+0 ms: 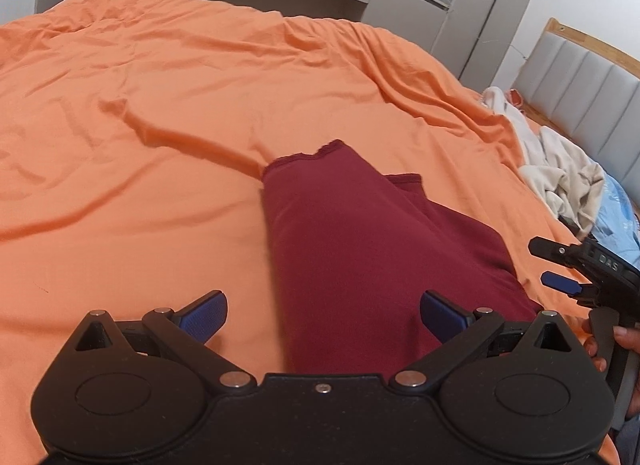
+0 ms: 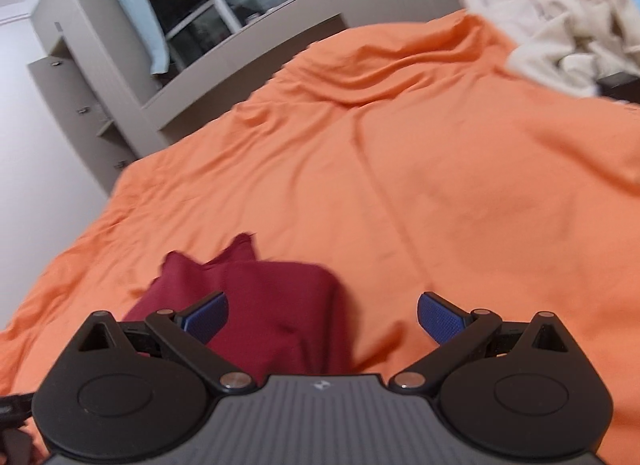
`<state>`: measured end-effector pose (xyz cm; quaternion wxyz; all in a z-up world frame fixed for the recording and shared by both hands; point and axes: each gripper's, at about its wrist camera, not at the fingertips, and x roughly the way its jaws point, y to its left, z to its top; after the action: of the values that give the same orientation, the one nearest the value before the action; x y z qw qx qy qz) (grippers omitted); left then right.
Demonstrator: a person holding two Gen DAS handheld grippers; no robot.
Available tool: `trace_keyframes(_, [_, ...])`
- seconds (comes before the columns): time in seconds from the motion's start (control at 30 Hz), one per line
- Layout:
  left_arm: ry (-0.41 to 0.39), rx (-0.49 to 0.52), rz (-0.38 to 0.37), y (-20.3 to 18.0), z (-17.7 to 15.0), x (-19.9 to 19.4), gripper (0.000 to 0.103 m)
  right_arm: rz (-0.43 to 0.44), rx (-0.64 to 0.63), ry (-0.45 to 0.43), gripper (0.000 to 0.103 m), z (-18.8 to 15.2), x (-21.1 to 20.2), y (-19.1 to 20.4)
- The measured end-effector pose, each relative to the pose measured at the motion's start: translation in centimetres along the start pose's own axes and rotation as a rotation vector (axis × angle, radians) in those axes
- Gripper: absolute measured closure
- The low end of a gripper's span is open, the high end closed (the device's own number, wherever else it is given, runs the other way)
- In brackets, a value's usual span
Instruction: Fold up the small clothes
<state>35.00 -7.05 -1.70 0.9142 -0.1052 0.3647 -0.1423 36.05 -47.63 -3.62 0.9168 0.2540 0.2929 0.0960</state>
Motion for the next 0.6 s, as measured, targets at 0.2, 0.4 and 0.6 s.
trace_keyframes(0.2, [0.031, -0.037, 0.013, 1.1, 0.3, 1.0, 0.001, 0.076, 0.072, 0.058, 0.000, 0.0, 2.1, -1.2])
trace_keyframes(0.4, [0.052, -0.043, 0.019, 1.3, 0.0, 1.7, 0.001, 0.070, 0.064, 0.039, 0.019, 0.0, 1.8, -0.9])
trace_keyframes(0.6, [0.060, -0.041, 0.028, 1.3, -0.2, 1.9, 0.000, 0.005, 0.036, 0.048, 0.078, -0.4, 2.3, -0.4])
